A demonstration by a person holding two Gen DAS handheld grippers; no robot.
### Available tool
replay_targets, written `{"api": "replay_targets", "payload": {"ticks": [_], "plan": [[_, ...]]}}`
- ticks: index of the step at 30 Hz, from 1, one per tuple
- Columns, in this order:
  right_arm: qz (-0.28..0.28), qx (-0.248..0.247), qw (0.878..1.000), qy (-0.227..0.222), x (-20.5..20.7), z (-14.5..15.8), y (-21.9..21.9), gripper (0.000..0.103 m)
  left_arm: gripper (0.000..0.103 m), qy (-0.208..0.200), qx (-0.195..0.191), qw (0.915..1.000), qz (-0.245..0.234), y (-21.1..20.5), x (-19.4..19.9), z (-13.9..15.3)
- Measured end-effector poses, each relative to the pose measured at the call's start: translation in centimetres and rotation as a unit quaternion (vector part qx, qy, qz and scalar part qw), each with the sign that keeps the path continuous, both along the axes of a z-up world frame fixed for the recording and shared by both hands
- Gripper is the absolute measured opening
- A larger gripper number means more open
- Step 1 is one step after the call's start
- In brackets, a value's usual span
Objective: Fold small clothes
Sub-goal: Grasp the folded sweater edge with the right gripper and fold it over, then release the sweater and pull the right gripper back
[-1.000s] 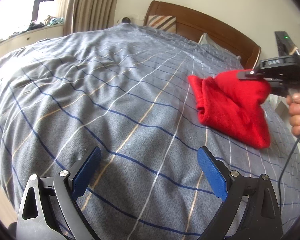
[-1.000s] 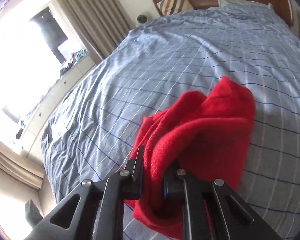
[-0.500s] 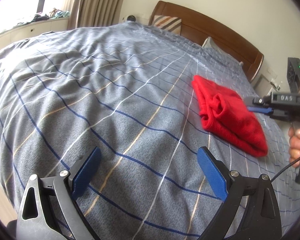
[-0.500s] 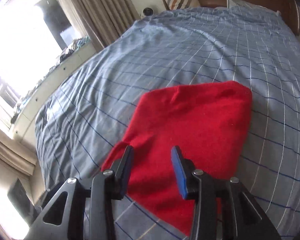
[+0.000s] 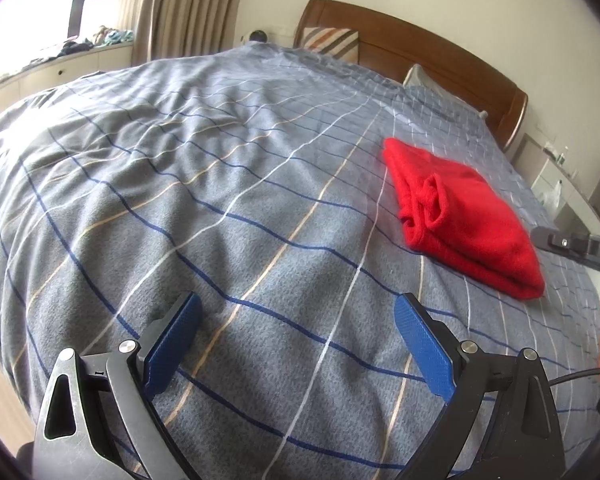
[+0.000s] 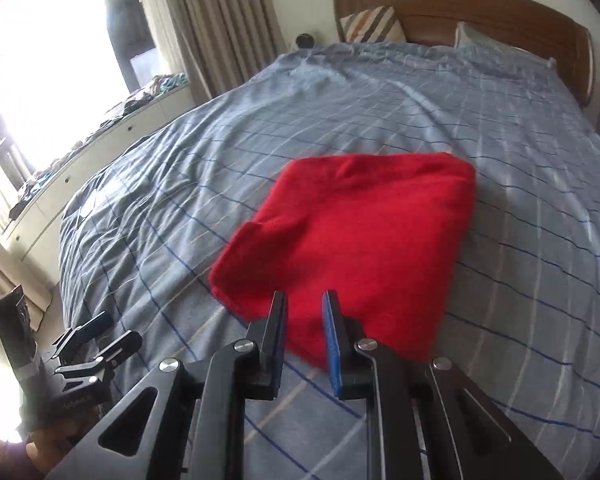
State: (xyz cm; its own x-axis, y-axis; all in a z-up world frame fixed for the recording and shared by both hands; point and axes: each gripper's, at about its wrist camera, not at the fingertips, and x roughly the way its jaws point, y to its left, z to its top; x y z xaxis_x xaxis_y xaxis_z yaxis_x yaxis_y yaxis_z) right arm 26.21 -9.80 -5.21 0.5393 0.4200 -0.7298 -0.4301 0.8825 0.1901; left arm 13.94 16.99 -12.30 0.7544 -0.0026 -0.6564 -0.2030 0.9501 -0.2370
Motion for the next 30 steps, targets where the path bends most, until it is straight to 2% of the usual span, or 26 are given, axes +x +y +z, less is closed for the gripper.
{"api": "replay_targets", "payload": {"ticks": [2,4,5,7,9,10,11,14,15,17,19,25,30], "plan": [[-0.023,-0.001,0.999,0.043,0.7,-2.1,-1.9,0.018,0.098,0.002,0.006,1.0,0.0,-0.2,0.0,-0.2],[-0.02,0.001,0.994,0.105,0.9,-5.0,-2.6,0.018,0.098,0.003,0.014,0.9999,-0.001,-0.4,-0.1,-0.3],[-0.017,0.002,0.994,0.109,0.2,-5.6,-2.7,0.018,0.098,0.003,0.018,0.9998,-0.001,-0.5,-0.2,-0.3],[-0.01,0.0,0.996,0.091,-2.1,-5.3,-2.7,0.018,0.098,0.003,0.021,0.9998,-0.002,-0.6,-0.4,-0.3],[-0.011,-0.003,0.999,0.048,-5.2,-4.1,-2.9,0.02,0.098,0.004,0.021,0.9998,-0.002,-0.7,-0.6,-0.3],[-0.013,-0.002,1.0,0.026,-6.8,-3.4,-3.0,0.026,0.098,0.004,0.02,0.9998,-0.003,-0.7,-0.6,-0.3],[-0.016,-0.001,1.0,0.003,-8.4,-2.7,-3.3,0.036,0.098,0.003,0.019,0.9998,-0.004,-0.8,-0.6,-0.3],[-0.038,0.002,0.997,-0.064,-13.0,-0.7,-4.4,0.055,0.098,-0.002,0.018,0.9998,-0.007,-1.0,-1.0,-0.1],[-0.046,0.004,0.996,-0.081,-14.4,-0.2,-5.0,0.058,0.098,-0.003,0.018,0.9998,-0.008,-1.1,-1.2,-0.1],[-0.065,0.001,0.992,-0.104,-16.6,0.1,-6.1,0.076,0.098,-0.003,0.023,0.9997,-0.009,-1.4,-1.4,-0.1],[-0.079,0.001,0.991,-0.112,-18.3,-0.2,-7.1,0.08,0.098,-0.001,0.033,0.9994,-0.01,-1.8,-1.5,-0.1],[-0.109,-0.02,0.988,-0.103,-20.5,-2.4,-9.6,0.08,0.098,-0.001,0.057,0.9979,-0.03,-3.6,-2.3,0.1],[-0.154,0.0,0.983,-0.103,-22.6,-3.3,-12.0,0.086,0.098,0.0,0.08,0.9955,-0.05,-4.7,-3.3,0.1]]}}
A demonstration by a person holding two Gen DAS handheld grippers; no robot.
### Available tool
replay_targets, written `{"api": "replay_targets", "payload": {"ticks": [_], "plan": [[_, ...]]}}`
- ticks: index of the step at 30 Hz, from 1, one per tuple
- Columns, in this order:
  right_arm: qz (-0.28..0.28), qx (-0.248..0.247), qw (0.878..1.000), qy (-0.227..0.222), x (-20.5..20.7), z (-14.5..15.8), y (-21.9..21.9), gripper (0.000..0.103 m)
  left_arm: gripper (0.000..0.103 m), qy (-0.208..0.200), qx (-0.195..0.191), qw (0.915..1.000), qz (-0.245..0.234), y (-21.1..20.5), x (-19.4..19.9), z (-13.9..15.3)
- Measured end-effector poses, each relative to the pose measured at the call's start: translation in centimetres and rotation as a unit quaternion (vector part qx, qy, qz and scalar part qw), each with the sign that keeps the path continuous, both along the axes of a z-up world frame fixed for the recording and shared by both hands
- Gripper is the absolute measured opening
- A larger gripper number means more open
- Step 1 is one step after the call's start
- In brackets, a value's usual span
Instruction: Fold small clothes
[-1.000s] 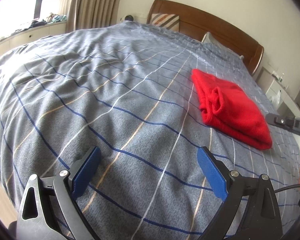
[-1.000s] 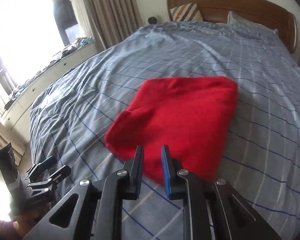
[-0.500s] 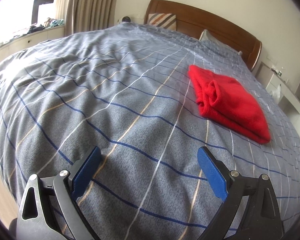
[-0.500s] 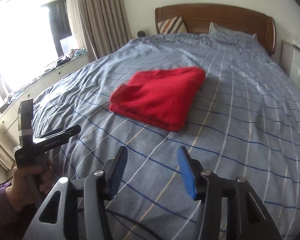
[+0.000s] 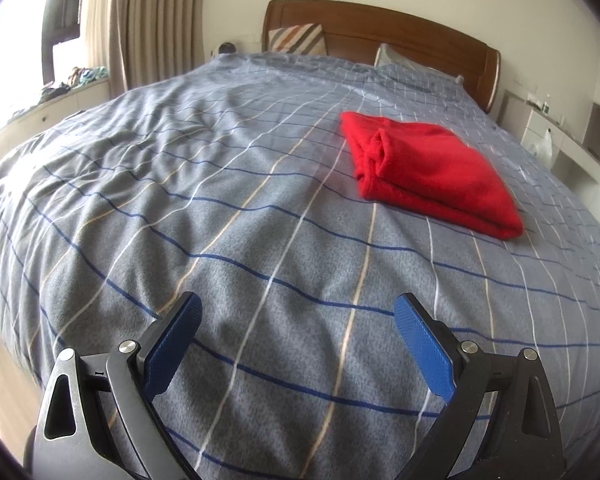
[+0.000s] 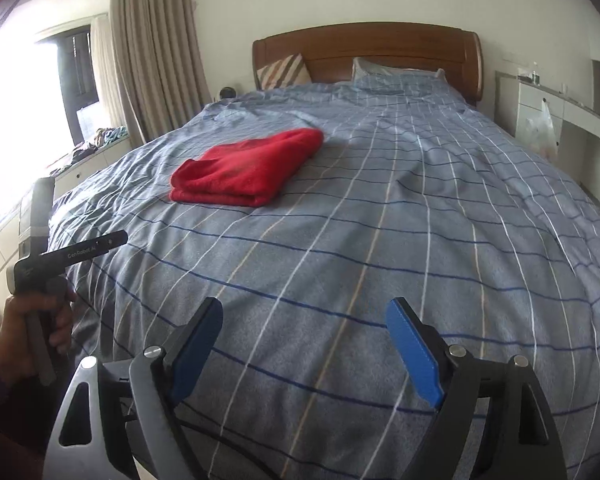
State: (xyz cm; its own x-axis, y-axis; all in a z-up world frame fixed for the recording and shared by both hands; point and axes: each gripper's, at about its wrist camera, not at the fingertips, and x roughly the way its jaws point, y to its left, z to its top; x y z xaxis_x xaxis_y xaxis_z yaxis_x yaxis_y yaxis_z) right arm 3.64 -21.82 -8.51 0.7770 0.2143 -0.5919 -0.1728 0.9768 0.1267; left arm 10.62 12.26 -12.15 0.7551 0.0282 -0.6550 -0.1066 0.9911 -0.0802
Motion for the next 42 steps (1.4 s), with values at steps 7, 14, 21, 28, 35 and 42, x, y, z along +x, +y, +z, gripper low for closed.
{"api": "replay_targets", "payload": {"ticks": [7,14,21,28,35,42], "plan": [[-0.021,0.004,1.0,-0.004,-1.6,-0.4,-1.1,0.088,0.098,0.0,0.007,1.0,-0.003,-0.2,-0.2,0.1],[-0.014,-0.003,1.0,-0.008,-1.8,-0.7,-0.4,0.088,0.098,0.003,0.001,1.0,0.0,0.0,-0.4,0.3],[0.01,-0.006,1.0,-0.007,-1.3,-0.5,0.1,0.088,0.098,0.025,-0.045,0.9983,-0.028,0.8,0.8,1.5],[0.041,0.011,0.999,-0.01,5.8,2.7,-0.2,0.088,0.1,0.049,-0.187,0.9789,-0.066,2.8,10.0,5.6],[0.064,0.122,0.988,0.071,20.1,3.7,1.2,0.088,0.1,0.116,-0.192,0.9714,-0.079,0.2,20.2,3.6],[0.031,0.27,0.939,0.211,32.4,-2.5,1.6,0.088,0.099,0.148,-0.117,0.979,-0.078,-0.7,23.3,0.7]]}}
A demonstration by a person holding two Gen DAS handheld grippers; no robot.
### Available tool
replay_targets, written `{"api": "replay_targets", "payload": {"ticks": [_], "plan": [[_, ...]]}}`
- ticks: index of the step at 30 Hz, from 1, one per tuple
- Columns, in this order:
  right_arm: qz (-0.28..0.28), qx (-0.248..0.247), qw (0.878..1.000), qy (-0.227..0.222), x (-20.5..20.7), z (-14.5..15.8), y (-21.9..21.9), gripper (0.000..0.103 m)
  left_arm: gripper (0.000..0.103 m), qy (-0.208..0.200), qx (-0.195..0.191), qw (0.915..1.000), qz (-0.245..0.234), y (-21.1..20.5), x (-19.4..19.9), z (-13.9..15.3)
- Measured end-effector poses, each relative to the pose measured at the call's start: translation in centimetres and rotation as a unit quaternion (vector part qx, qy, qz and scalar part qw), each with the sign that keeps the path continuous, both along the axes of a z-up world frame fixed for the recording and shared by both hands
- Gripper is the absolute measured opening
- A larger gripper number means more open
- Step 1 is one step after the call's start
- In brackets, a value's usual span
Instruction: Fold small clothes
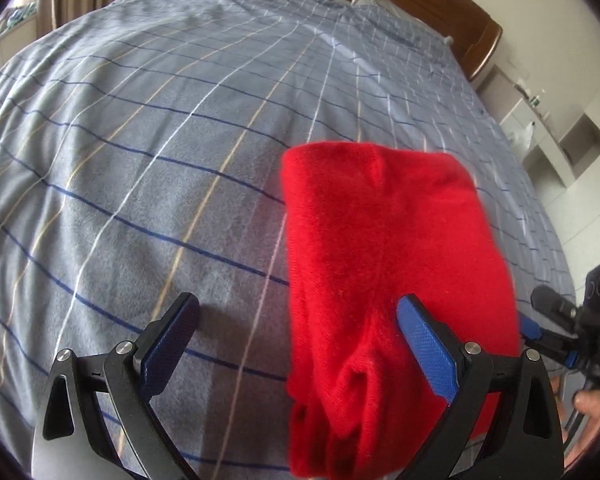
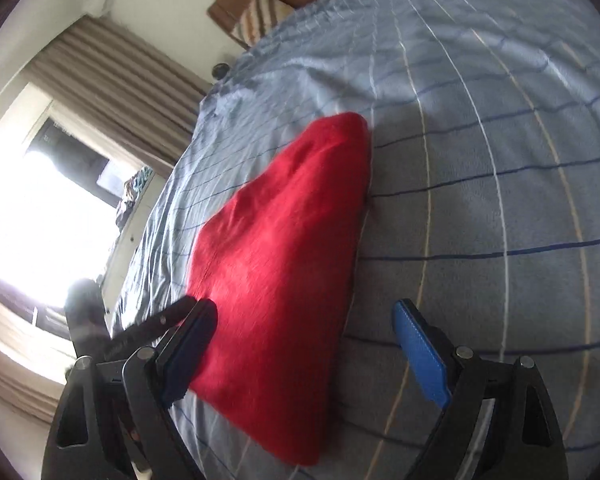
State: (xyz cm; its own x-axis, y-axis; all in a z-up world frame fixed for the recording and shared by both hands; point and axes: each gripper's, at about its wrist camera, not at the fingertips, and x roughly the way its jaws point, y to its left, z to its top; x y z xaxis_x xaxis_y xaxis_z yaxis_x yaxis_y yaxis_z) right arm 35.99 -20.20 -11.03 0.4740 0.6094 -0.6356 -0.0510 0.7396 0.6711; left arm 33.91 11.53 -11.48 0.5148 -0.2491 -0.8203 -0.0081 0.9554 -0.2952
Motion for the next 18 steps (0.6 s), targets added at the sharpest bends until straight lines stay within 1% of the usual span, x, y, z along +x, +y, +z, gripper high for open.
{"api": "replay_targets", "payload": {"ticks": [2,4,5,6,7,8,9,10,12,13,14,15,18], "plan": [[-0.019,0.034,0.999,0.024,1.9,-1.5,-0.1,0.088,0.099,0.002,-0.002,1.0,-0.008,0.2,0.4,-0.3],[-0.016,0.046,0.999,0.024,3.2,-2.1,0.5,0.087,0.098,-0.004,-0.001,0.9997,-0.024,0.0,0.4,-0.2],[-0.009,0.047,0.999,0.02,3.8,-2.1,1.0,0.08,0.096,-0.007,-0.001,0.9994,-0.035,-0.2,0.4,-0.1],[0.0,0.047,0.999,0.017,4.3,-2.2,1.5,0.076,0.081,-0.008,-0.003,0.9988,-0.048,-0.5,0.4,-0.1],[0.009,0.043,0.999,0.016,4.7,-2.2,2.1,0.062,0.058,-0.004,-0.005,0.998,-0.062,-0.9,0.5,-0.2],[0.015,0.021,0.999,0.019,5.0,-2.3,2.8,0.041,0.044,0.002,-0.013,0.997,-0.077,-1.3,0.7,-0.4],[0.021,-0.022,0.999,0.019,5.1,-2.2,3.7,0.034,0.028,0.006,-0.019,0.9963,-0.083,-1.6,0.7,-0.5],[0.03,-0.072,0.997,0.008,4.9,-1.9,4.7,0.03,0.023,0.001,-0.007,0.9969,-0.078,-2.0,0.5,-0.4],[0.05,-0.165,0.984,-0.041,4.1,-0.7,6.8,0.027,0.019,-0.013,0.011,0.997,-0.076,-2.5,0.2,-0.1],[0.056,-0.201,0.976,-0.065,3.4,0.0,7.7,0.026,0.017,-0.018,0.015,0.997,-0.073,-2.5,0.1,0.2],[0.055,-0.235,0.965,-0.102,2.2,1.6,8.5,0.025,0.017,-0.025,0.016,0.997,-0.072,-2.4,-0.2,0.7],[0.055,-0.235,0.965,-0.102,2.2,1.6,8.5,0.025,0.016,-0.036,0.015,0.9966,-0.072,-2.3,-0.5,1.4],[0.047,-0.231,0.959,-0.154,0.9,4.7,8.7,0.025,0.016,-0.071,0.011,0.9946,-0.075,-2.0,-1.3,4.3]]}}
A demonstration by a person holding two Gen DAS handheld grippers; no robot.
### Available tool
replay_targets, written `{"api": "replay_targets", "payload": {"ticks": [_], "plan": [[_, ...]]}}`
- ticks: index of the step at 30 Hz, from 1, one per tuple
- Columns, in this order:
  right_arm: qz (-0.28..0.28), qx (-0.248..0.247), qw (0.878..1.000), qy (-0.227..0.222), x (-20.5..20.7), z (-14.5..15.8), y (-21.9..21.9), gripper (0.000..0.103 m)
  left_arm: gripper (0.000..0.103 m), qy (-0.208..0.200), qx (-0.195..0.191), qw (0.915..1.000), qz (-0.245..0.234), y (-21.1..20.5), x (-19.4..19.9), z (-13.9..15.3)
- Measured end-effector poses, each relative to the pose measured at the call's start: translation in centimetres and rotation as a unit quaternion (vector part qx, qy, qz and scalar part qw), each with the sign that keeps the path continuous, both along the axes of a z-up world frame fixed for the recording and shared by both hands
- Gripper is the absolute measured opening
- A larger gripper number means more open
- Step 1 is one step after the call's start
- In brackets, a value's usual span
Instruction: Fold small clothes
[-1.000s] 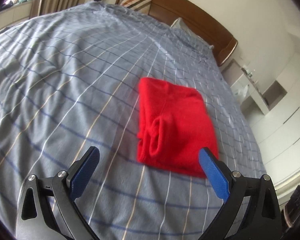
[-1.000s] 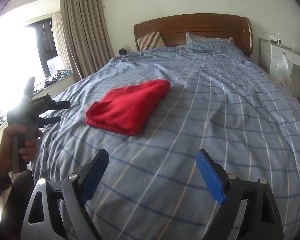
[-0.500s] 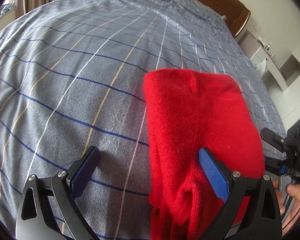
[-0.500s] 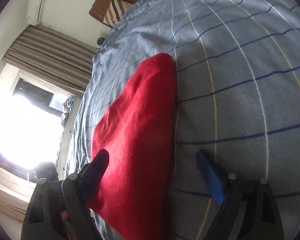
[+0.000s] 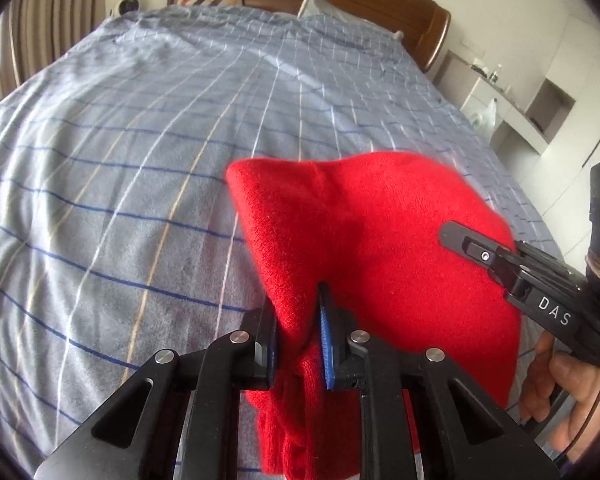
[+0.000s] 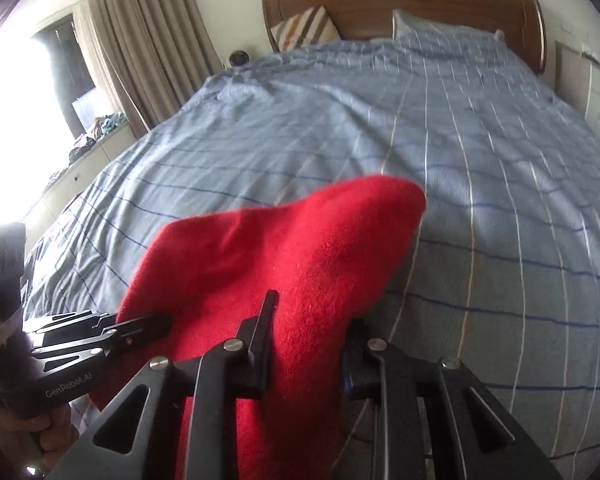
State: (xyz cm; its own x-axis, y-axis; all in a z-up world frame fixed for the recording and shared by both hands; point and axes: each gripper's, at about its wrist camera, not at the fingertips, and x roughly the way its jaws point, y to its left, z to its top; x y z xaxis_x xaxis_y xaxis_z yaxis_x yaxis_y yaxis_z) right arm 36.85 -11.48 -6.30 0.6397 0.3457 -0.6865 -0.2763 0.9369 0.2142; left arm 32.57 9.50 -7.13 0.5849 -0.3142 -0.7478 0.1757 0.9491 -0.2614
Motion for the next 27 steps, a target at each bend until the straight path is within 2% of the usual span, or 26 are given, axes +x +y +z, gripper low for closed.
{"api": "replay_targets", "payload": {"ticks": [1,2,3,5,7,8,9,10,11,12,13,14,15,16,17,19,22,24,25,27], "plan": [[0.002,0.0,1.0,-0.02,-0.5,1.2,0.1,0.025,0.016,-0.011,-0.004,0.9999,-0.001,0.1,-0.2,1.1],[0.002,0.005,0.999,-0.051,-1.3,3.7,0.0,0.025,0.016,-0.021,-0.008,0.9997,-0.004,0.2,-0.4,2.2],[0.002,0.005,0.999,-0.051,-1.3,3.7,0.0,0.025,0.016,-0.027,-0.014,0.9995,-0.007,0.3,-0.7,3.2],[-0.001,0.022,0.998,-0.062,-1.8,5.8,-0.5,0.025,0.016,-0.034,-0.023,0.9989,-0.022,0.2,-1.0,4.7],[-0.001,0.024,0.997,-0.071,-2.2,7.2,-1.3,0.025,0.02,-0.039,-0.021,0.9985,-0.032,-0.4,-1.2,5.1],[-0.003,0.022,0.997,-0.07,-2.4,7.3,-1.7,0.028,0.025,-0.035,-0.013,0.9988,-0.032,-0.8,-1.2,4.6],[-0.004,0.019,0.998,-0.057,-2.1,6.6,-1.9,0.032,0.039,-0.022,0.003,0.9994,-0.028,-1.3,-1.1,3.5],[-0.004,0.013,1.0,-0.028,-1.3,5.3,-2.2,0.048,0.058,-0.003,0.028,0.9993,-0.023,-1.9,-0.9,1.9],[-0.009,0.001,1.0,0.015,-0.6,3.4,-2.7,0.068,0.061,0.011,0.059,0.998,-0.017,-2.2,-1.1,0.3],[-0.023,-0.011,0.998,0.051,-0.4,1.4,-3.5,0.073,0.059,0.021,0.091,0.9956,-0.01,-2.4,-1.6,-1.0],[-0.04,-0.016,0.997,0.067,-0.9,-0.1,-4.7,0.073,0.06,0.02,0.112,0.9935,-0.006,-2.4,-2.5,-1.8],[-0.052,-0.017,0.996,0.07,-1.9,-0.9,-5.9,0.073,0.061,0.005,0.118,0.993,-0.006,-2.2,-3.9,-1.8],[-0.06,-0.02,0.996,0.065,-3.2,-1.2,-7.0,0.075,0.066,-0.014,0.124,0.9921,-0.001,-2.1,-5.4,-1.4],[-0.071,-0.036,0.996,0.052,-6.0,-1.1,-8.9,0.079,0.078,-0.033,0.137,0.99,0.007,-2.1,-6.9,-0.7],[-0.071,-0.036,0.996,0.052,-6.0,-1.1,-8.9,0.084,0.084,-0.053,0.152,0.9868,0.014,-2.3,-8.4,0.1],[-0.075,-0.048,0.996,0.03,-9.1,-0.1,-10.1,0.089,0.102,-0.101,0.179,0.9784,0.02,-2.9,-11.6,2.2],[-0.061,-0.057,0.997,0.005,-14.0,2.6,-11.0,0.091,0.102,-0.137,0.204,0.9692,0.018,-4.1,-15.2,5.2],[-0.045,-0.068,0.997,-0.014,-17.2,4.9,-11.2,0.093,0.102,-0.14,0.203,0.9689,0.021,-4.5,-16.9,7.1],[-0.031,-0.086,0.996,-0.026,-20.1,7.0,-11.5,0.094,0.102,-0.14,0.201,0.9692,0.028,-4.4,-17.7,7.9],[-0.028,-0.098,0.994,-0.032,-21.5,8.1,-11.5,0.095,0.102,-0.136,0.195,0.9704,0.042,-4.7,-19.1,9.3]]}}
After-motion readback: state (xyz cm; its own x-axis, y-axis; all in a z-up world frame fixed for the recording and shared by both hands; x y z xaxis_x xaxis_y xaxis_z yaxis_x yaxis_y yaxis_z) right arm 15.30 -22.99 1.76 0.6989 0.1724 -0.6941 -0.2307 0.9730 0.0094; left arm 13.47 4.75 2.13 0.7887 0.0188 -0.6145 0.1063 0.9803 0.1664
